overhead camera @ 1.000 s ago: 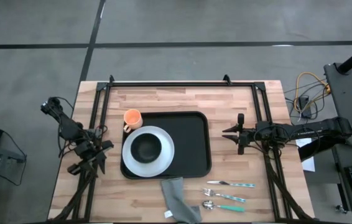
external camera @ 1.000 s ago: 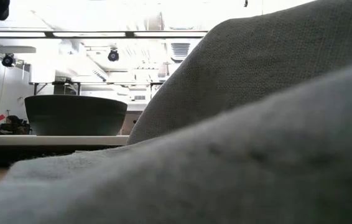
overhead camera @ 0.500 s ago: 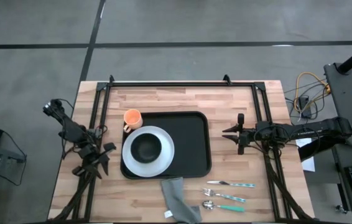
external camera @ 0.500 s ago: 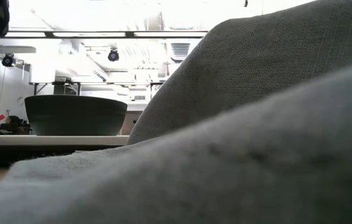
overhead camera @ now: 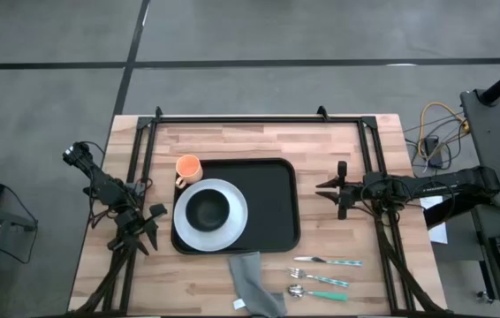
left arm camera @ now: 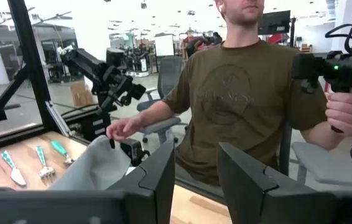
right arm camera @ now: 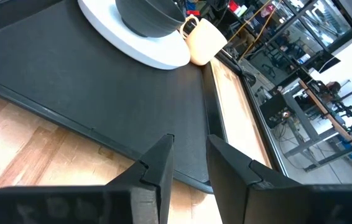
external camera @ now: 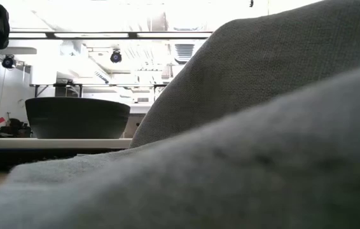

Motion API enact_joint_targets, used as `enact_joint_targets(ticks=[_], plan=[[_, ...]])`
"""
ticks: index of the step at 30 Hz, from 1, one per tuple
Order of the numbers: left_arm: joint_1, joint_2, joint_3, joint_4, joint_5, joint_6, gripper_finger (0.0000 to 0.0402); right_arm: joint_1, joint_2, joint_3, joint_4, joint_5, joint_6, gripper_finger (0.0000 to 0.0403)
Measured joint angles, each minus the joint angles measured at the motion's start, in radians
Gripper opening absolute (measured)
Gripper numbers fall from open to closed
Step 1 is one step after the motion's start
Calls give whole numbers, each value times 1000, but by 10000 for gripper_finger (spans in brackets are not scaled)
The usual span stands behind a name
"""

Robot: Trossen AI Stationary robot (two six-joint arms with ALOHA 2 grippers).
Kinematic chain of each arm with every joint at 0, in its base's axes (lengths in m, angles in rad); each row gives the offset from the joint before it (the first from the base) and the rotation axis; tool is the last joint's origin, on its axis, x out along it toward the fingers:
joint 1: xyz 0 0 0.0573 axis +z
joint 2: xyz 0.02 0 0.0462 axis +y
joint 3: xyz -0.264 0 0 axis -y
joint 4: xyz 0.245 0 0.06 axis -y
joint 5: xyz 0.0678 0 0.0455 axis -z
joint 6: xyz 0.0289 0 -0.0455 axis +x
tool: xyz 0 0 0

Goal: Set up tray
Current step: Put the gray napkin on the black tray to the right of the white plate

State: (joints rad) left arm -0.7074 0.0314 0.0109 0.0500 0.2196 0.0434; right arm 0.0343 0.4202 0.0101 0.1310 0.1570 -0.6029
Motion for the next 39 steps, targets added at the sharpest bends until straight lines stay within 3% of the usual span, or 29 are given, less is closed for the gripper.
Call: enact_joint_targets(ticks=[39], plan=[[0, 20, 7, -23, 1, 0, 101, 0, 0, 0, 0, 0, -2, 84]])
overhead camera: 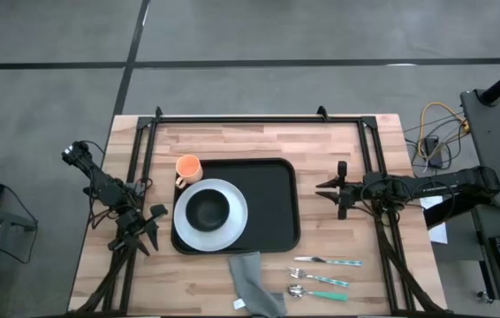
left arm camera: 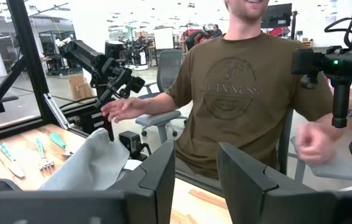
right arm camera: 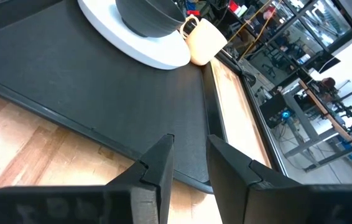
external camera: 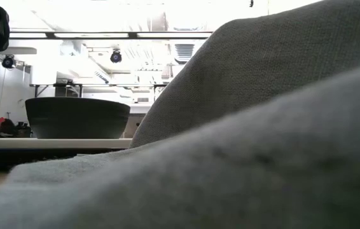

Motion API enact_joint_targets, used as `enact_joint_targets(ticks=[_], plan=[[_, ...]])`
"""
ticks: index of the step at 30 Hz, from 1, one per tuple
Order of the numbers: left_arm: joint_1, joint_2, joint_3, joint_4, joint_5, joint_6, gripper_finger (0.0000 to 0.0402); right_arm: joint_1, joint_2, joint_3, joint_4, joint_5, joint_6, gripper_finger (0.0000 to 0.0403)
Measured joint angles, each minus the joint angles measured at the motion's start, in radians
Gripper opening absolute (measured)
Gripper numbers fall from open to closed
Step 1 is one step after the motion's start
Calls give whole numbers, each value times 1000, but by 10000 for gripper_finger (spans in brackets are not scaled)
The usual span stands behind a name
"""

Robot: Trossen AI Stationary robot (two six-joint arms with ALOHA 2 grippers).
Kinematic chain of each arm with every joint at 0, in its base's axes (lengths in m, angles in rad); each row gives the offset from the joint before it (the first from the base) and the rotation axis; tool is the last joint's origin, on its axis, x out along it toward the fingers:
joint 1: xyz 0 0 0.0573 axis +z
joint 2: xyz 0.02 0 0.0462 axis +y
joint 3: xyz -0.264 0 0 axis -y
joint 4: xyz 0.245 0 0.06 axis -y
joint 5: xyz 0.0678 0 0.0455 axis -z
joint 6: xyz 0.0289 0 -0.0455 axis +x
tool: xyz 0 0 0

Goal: Set up tray
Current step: Put the gray napkin on the black tray to the right of the white plate

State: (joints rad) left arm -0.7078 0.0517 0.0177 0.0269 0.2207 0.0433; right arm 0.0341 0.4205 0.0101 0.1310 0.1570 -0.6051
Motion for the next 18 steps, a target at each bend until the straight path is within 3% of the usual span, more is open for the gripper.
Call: enact_joint_targets(ticks=[18], plan=[[0, 0, 0, -1, 0, 0, 101, 0, 0, 0, 8, 0, -79, 84]])
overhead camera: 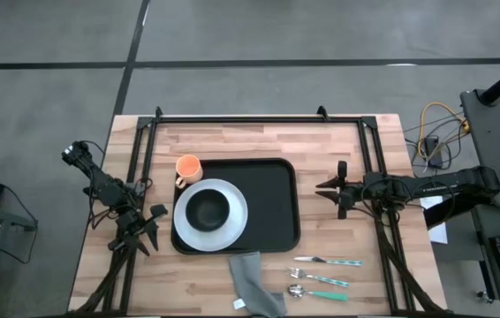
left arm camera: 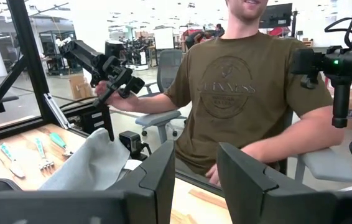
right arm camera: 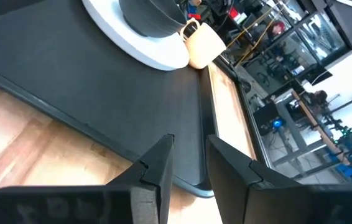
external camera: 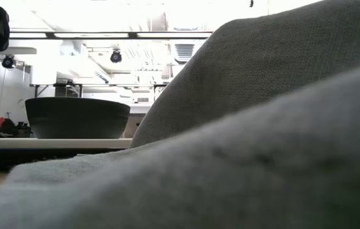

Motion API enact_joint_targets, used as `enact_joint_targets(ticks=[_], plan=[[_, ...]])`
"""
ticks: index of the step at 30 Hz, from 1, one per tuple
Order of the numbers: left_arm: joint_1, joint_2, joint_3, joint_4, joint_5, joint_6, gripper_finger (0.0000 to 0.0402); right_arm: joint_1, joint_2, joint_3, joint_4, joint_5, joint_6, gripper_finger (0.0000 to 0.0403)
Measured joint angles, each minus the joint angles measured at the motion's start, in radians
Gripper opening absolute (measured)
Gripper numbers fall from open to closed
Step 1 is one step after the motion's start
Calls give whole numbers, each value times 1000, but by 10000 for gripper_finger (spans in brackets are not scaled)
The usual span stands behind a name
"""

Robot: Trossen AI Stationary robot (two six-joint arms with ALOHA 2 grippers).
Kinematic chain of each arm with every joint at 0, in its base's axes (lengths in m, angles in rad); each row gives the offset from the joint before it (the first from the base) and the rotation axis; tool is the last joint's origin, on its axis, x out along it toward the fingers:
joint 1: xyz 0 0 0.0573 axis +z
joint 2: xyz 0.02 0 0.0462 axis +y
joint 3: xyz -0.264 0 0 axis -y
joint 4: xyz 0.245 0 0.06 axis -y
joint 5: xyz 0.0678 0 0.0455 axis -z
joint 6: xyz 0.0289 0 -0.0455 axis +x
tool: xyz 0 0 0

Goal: Set up tray
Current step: Put the gray napkin on the black tray to the right of the white plate

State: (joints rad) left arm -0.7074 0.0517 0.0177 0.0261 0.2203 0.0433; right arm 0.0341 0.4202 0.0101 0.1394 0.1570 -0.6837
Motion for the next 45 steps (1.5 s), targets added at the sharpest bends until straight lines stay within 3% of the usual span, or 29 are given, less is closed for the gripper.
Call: enact_joint_targets(ticks=[11, 22, 27, 40, 45], plan=[[0, 0, 0, 0, -1, 0, 101, 0, 0, 0, 49, -10, 88, 84], [0, 0, 0, 0, -1, 0, 101, 0, 0, 0, 198, -223, 258, 84], [0, 0, 0, 0, -1, 0, 101, 0, 1, 0, 200, -269, 316, 84], [0, 0, 0, 0, -1, 0, 101, 0, 2, 0, 352, -263, 789, 84], [0, 0, 0, 0, -1, 0, 101, 0, 9, 0, 444, -263, 820, 84]])
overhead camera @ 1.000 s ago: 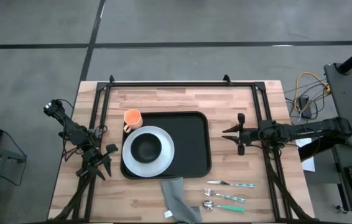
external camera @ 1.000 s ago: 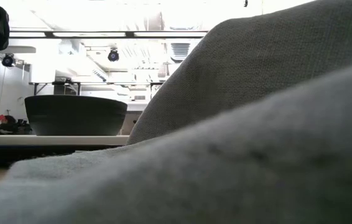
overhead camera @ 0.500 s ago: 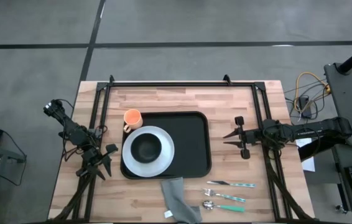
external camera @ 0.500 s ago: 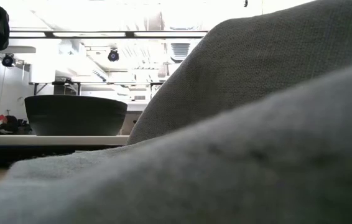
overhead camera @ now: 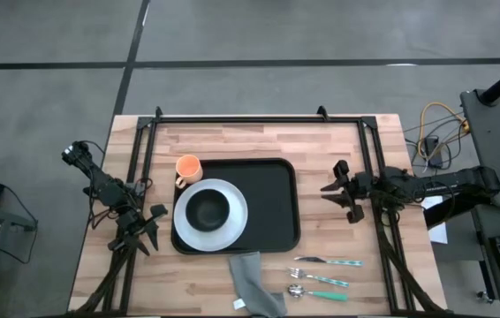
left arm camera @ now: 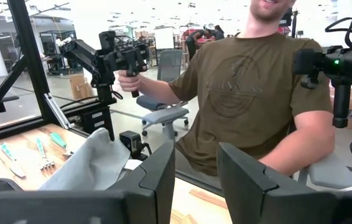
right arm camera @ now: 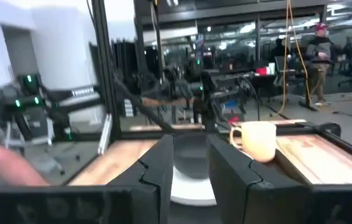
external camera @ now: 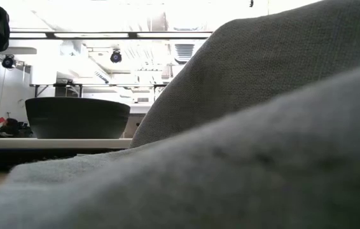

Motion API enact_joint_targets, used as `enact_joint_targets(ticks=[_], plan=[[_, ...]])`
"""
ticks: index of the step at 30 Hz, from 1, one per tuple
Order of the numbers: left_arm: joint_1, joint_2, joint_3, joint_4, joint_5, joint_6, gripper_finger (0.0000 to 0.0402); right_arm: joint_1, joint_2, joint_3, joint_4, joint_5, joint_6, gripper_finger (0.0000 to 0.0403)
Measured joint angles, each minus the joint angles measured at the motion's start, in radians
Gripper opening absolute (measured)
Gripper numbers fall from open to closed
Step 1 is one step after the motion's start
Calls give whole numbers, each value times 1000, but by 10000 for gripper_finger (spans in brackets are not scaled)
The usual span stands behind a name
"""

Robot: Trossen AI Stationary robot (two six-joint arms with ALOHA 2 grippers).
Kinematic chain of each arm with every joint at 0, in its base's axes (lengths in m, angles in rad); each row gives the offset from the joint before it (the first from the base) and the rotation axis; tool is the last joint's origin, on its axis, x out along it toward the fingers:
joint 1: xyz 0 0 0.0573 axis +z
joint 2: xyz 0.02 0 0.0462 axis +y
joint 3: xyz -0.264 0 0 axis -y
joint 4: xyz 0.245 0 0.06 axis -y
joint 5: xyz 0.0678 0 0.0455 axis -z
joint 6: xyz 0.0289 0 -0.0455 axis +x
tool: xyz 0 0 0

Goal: Set up tray
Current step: Put the gray napkin on the black tray to the right of the white plate

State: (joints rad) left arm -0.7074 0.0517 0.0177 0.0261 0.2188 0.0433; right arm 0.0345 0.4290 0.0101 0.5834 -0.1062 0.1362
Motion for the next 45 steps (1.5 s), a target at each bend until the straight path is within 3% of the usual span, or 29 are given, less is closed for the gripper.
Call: enact_joint_targets(ticks=[10, 18, 25, 30, 33, 40, 45], plan=[[0, 0, 0, 0, 0, 0, 101, 3, 0, 4, -3, -3, 270, 84], [0, 0, 0, 0, 0, 0, 101, 30, 20, 47, -1, -4, 248, 84], [0, 0, 0, 0, 0, 0, 101, 86, 150, 140, -2, -7, 139, 84], [0, 0, 0, 0, 0, 0, 101, 106, 295, 225, -18, -10, 227, 84], [0, 0, 0, 0, 0, 0, 101, 106, 373, 302, -137, -48, 315, 84], [0, 0, 0, 0, 0, 0, 101, 129, 545, 532, -647, -62, 404, 84], [0, 0, 0, 0, 0, 0, 101, 129, 642, 668, -826, -61, 478, 84]])
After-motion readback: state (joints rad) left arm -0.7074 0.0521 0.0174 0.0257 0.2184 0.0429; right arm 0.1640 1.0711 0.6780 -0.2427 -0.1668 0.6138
